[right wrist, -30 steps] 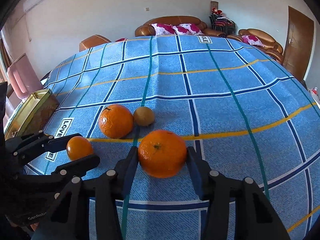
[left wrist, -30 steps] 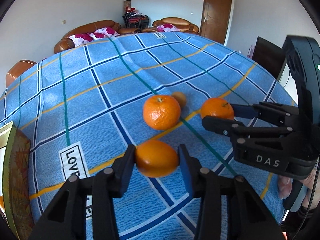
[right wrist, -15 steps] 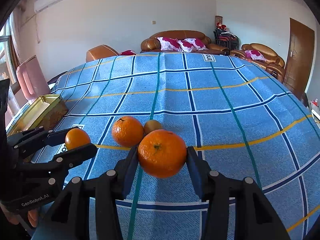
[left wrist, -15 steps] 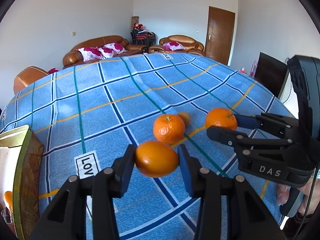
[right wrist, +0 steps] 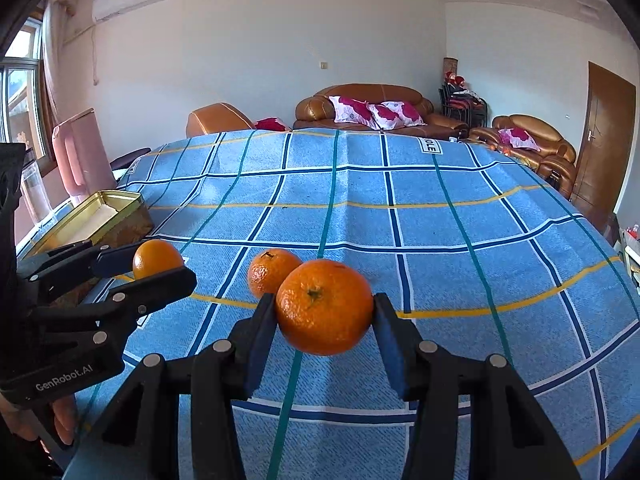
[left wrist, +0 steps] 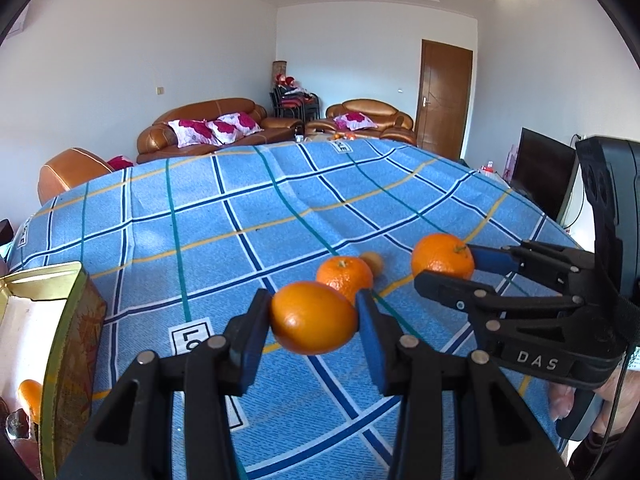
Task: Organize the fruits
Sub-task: 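Lift the orange with the left tool while the right tool lifts its orange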
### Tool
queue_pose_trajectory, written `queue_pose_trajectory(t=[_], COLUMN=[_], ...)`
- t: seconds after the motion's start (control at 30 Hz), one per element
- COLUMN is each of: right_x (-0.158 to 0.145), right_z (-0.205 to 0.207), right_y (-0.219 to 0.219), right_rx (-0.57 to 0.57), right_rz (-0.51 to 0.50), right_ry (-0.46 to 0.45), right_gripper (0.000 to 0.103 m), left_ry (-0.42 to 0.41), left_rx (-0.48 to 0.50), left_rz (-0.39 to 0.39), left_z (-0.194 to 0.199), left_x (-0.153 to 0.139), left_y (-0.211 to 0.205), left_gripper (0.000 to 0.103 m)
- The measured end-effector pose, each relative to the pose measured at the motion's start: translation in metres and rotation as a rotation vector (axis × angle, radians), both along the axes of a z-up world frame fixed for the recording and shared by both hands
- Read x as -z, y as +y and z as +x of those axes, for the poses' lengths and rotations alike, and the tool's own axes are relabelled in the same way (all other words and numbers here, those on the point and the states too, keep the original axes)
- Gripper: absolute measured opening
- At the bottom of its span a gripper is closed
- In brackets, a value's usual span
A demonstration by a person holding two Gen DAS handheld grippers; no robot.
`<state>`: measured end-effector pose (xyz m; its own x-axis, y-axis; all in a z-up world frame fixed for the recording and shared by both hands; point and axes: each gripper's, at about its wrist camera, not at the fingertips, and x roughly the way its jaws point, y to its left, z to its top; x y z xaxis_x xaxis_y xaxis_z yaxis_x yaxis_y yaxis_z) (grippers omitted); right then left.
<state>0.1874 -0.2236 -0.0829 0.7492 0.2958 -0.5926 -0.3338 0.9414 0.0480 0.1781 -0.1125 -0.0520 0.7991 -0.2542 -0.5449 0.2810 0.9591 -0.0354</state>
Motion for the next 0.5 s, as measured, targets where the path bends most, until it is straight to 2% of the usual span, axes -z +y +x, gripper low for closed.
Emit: queue_pose_trajectory(t=[0.5], right_x=[-0.009], right_z=[-0.016], right_y=[0.001], right_rx=[-0.031], right_rz=[0.007], right_ry=[-0.091], right_gripper=[0.05], left_ry=[-0.078], left_rx=[-0.018], left_rz=[-0.021], left_z=[-0.012], left_x=[-0.008], left_y=[0.004], left_gripper=[0.045])
